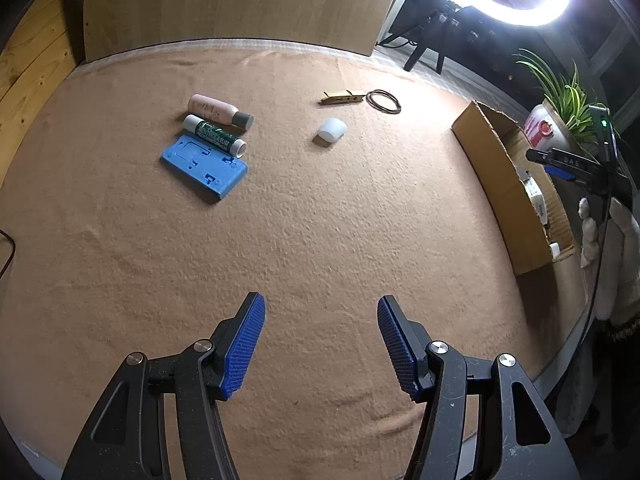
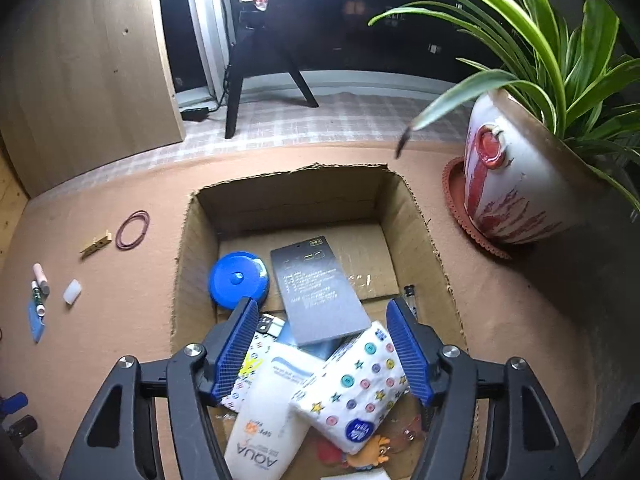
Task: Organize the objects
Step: 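Carry the black card into the box and open the right tool, then grasp the green glue stick with the left tool while the right tool grasps the pink bottle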
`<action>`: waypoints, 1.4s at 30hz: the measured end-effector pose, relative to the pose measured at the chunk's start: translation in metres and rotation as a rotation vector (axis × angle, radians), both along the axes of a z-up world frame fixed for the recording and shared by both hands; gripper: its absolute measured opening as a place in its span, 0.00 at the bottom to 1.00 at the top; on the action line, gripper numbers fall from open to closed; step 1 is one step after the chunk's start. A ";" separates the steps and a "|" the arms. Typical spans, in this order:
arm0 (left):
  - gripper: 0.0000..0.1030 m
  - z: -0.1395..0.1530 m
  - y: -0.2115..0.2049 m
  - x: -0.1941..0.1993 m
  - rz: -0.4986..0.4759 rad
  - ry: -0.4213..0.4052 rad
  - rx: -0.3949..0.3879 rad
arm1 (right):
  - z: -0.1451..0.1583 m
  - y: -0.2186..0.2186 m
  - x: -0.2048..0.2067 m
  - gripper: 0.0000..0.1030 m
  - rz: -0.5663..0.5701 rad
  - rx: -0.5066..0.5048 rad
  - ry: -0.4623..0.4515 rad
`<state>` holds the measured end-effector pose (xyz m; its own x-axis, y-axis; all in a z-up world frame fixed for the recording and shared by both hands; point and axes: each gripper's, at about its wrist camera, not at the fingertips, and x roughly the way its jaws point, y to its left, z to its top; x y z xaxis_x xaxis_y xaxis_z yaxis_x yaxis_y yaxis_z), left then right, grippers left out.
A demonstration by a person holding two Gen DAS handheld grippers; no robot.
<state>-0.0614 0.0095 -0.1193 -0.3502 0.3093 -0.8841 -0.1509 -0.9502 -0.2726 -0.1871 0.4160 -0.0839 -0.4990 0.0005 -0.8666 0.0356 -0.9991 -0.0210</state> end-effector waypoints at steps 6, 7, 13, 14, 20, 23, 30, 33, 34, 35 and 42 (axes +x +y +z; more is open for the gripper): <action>0.61 0.002 -0.006 -0.008 0.021 0.011 -0.010 | 0.004 -0.011 0.015 0.61 0.019 -0.046 -0.006; 0.61 0.001 -0.008 -0.011 0.028 0.012 -0.012 | 0.005 -0.015 0.020 0.61 0.029 -0.058 -0.006; 0.61 -0.001 -0.034 -0.032 0.084 0.013 -0.037 | 0.011 -0.036 0.038 0.61 0.070 -0.115 -0.003; 0.61 -0.001 -0.038 -0.038 0.090 0.017 -0.043 | 0.013 -0.040 0.040 0.61 0.076 -0.135 -0.005; 0.61 0.006 -0.067 -0.086 0.158 0.038 -0.049 | 0.020 -0.064 0.052 0.61 0.118 -0.162 -0.003; 0.60 0.011 -0.077 -0.113 0.183 0.050 -0.044 | 0.020 -0.072 0.055 0.61 0.132 -0.178 -0.009; 0.58 0.002 -0.082 -0.187 0.204 0.033 -0.060 | 0.015 -0.088 0.060 0.61 0.146 -0.190 -0.030; 0.55 -0.011 -0.076 -0.213 0.184 0.001 -0.080 | 0.011 -0.093 0.062 0.61 0.154 -0.191 -0.041; 0.54 -0.018 -0.074 -0.221 0.172 -0.017 -0.091 | 0.010 -0.095 0.063 0.61 0.157 -0.189 -0.046; 0.54 -0.022 -0.072 -0.225 0.167 -0.030 -0.105 | 0.009 -0.097 0.064 0.61 0.160 -0.188 -0.049; 0.36 -0.042 -0.068 -0.229 0.139 -0.059 -0.122 | 0.007 -0.097 0.064 0.61 0.165 -0.184 -0.057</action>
